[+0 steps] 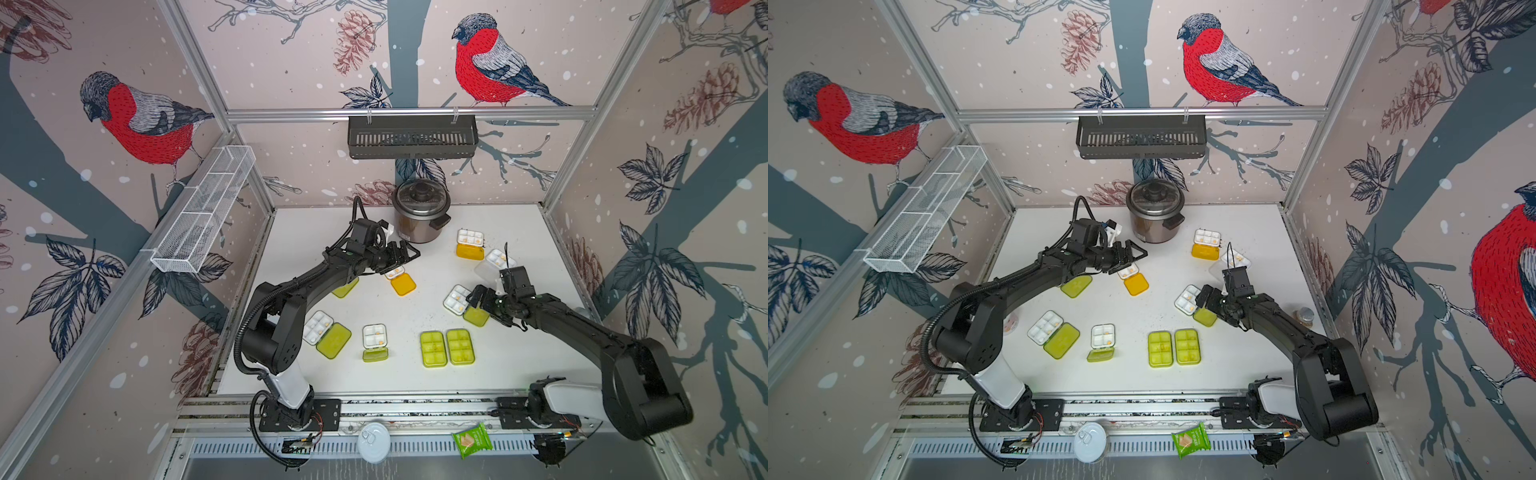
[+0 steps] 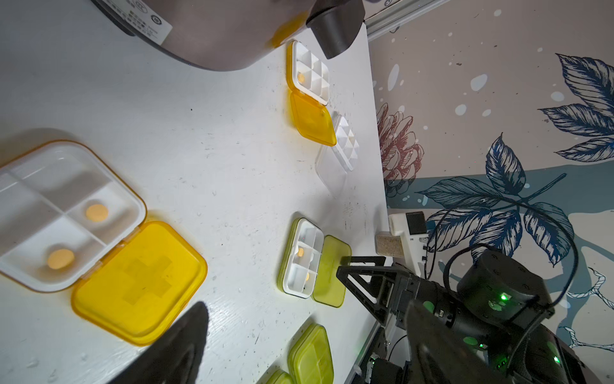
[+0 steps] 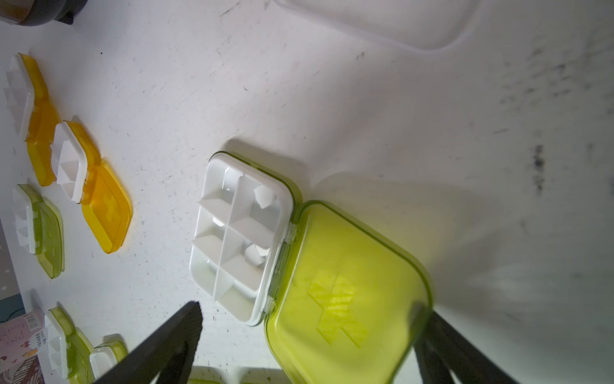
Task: Close pillboxes
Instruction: Adjust the pillbox at the center of the board, then close the lid on the pillbox.
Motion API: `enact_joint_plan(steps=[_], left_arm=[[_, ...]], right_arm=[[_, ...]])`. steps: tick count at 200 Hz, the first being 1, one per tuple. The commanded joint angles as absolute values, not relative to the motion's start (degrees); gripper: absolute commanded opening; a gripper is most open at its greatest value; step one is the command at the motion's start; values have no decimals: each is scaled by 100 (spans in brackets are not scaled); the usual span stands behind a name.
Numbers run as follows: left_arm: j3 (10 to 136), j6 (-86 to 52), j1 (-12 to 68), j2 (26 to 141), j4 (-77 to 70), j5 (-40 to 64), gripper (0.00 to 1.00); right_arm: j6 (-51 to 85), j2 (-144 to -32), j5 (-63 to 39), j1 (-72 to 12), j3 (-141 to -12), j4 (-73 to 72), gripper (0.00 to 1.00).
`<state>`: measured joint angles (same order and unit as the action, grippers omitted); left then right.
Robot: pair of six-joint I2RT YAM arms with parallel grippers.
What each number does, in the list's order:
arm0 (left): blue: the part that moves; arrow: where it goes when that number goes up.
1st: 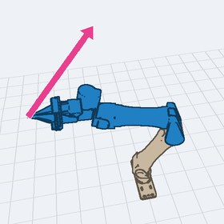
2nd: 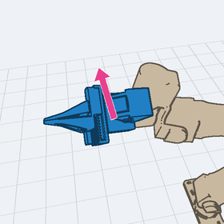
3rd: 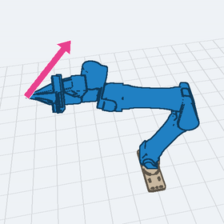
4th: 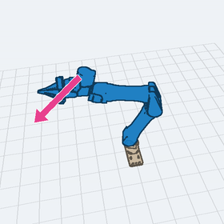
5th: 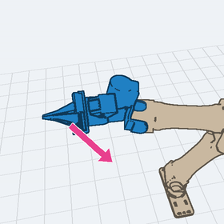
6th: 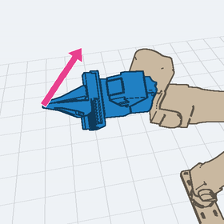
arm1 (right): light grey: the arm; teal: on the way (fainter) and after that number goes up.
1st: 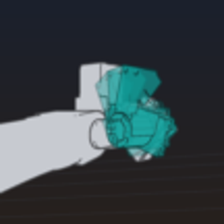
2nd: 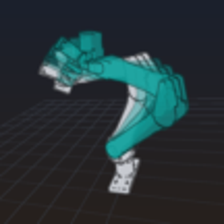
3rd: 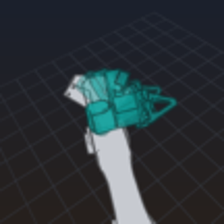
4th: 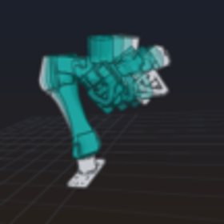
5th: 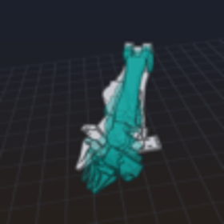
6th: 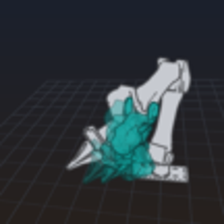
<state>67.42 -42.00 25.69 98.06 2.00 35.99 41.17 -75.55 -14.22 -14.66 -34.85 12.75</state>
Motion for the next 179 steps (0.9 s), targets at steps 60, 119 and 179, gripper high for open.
enact_joint_plan(steps=[60,119,179], left_arm=[[6807,-4045,2605,9977,158,3644,92],[6770,-4135,3008,10323,-2,3859,91],[6630,-4311,3619,10702,-250,3885,91]], right_arm=[[3487,-8993,-1826,-1507,-4641,835,96],[2994,-8746,-1814,-1297,-4688,1042,98],[2720,-8122,-2310,-1134,-4029,1064,100]])
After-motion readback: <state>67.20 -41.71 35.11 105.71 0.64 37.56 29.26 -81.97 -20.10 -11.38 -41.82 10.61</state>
